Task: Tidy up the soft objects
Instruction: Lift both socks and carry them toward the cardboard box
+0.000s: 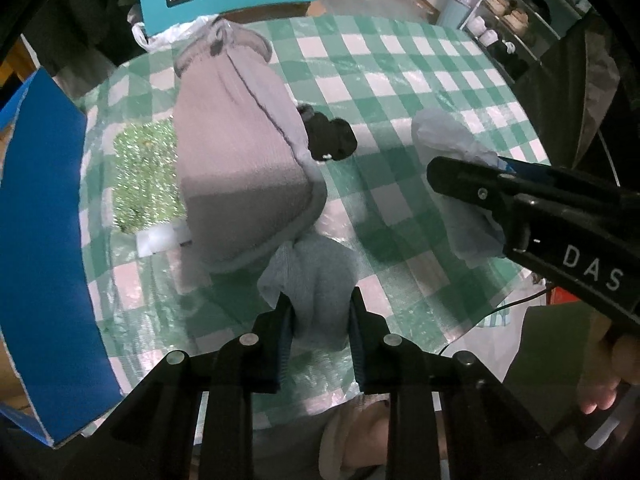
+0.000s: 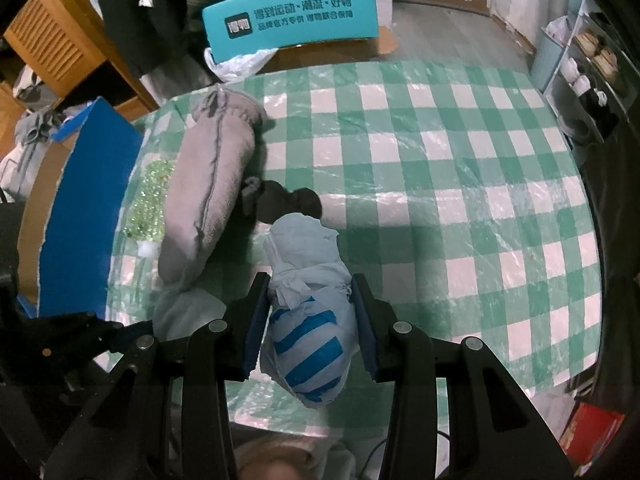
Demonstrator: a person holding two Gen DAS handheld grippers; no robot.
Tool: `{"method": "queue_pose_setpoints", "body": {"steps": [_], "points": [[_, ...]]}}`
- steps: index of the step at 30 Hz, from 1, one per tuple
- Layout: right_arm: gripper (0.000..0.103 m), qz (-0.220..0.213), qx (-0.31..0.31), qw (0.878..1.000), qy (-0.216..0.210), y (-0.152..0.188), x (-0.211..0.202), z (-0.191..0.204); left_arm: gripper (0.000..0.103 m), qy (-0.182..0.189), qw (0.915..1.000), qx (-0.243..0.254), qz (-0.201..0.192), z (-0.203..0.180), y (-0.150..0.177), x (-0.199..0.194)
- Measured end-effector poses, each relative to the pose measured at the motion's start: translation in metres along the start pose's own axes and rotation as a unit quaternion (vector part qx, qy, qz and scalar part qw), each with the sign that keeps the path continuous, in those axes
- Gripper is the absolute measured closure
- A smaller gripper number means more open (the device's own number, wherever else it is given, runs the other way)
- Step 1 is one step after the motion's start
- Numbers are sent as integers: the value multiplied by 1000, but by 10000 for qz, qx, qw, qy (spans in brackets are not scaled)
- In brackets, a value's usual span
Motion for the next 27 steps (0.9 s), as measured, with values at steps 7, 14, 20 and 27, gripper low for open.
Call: {"method": "queue_pose_setpoints", "body": {"steps": [7, 14, 20, 27], "points": [[64, -135, -129, 9998, -36, -3, -11, 10, 79, -20, 9999, 21, -148, 10, 3, -19], [64, -239, -252, 9993, -101, -7, -18, 22, 79, 109, 9994, 28, -329, 13, 2, -37], [64, -291, -380, 9987, -166, -9, -22, 36, 79, 120, 9984, -70, -539, 24, 1, -54], [64, -421, -560, 9972, -265, -13, -33, 55, 79, 110, 9972, -305, -670, 44, 0, -63]]}}
Point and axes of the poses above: each gripper's, at about its wrist camera, not at the fingertips, and x roughly the way its jaws point, z to its left, y to its underside, the point moved 1 cm from there along x, roughly the way its jaws point, and after that the axes turned 3 degrees about x, right-handed, at the moved point
